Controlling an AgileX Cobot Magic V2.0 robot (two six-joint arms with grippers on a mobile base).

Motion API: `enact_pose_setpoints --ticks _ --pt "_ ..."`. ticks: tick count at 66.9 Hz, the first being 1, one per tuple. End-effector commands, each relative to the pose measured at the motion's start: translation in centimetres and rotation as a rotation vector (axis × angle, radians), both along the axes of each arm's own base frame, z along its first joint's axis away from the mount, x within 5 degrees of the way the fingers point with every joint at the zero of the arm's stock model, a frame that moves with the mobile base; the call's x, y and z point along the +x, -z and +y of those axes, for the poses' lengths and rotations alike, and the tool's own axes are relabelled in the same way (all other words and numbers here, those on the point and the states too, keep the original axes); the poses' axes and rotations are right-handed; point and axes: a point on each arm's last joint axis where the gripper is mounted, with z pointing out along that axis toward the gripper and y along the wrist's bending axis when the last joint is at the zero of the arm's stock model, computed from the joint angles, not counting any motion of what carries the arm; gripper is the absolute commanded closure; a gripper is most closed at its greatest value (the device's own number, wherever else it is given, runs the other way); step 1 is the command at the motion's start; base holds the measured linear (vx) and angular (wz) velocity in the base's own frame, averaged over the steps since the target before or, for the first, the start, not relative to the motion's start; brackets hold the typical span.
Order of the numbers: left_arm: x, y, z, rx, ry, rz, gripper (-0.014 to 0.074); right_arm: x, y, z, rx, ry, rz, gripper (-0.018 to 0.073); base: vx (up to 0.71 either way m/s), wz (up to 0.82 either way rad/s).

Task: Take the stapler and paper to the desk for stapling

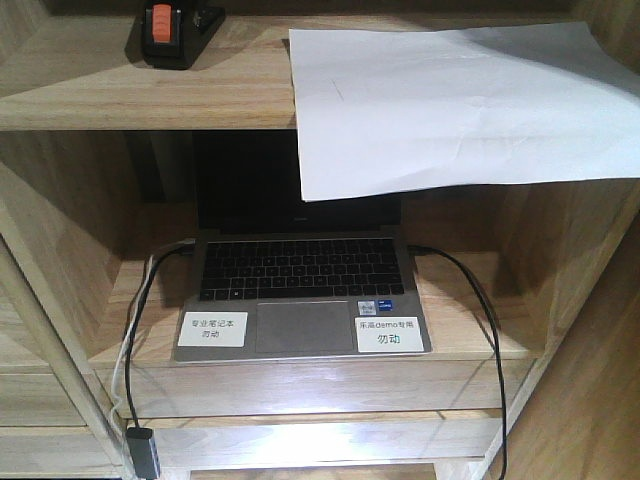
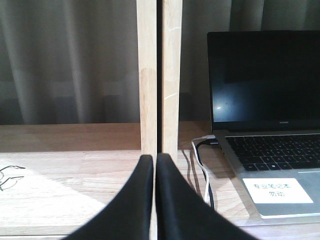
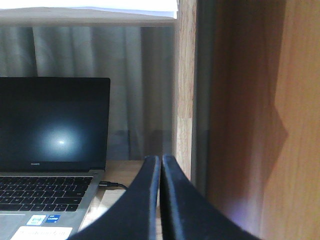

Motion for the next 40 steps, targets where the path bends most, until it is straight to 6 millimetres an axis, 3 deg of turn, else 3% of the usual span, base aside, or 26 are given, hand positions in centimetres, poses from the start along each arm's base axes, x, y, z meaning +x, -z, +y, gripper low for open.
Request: enact_pose_setpoints --ticks 1,40 --pt "-0.03 -0.24 0.05 -0.006 -0.007 -0.071 0.0603 -0.06 -0.03 0.05 -0.005 -0.005 -0.066 0.0568 0.00 0.00" --pt "-0.03 -0.24 0.05 -0.006 -0.007 -0.071 0.0603 -0.06 -0.03 0.05 -0.005 -0.005 -0.066 0.0568 0.00 0.00"
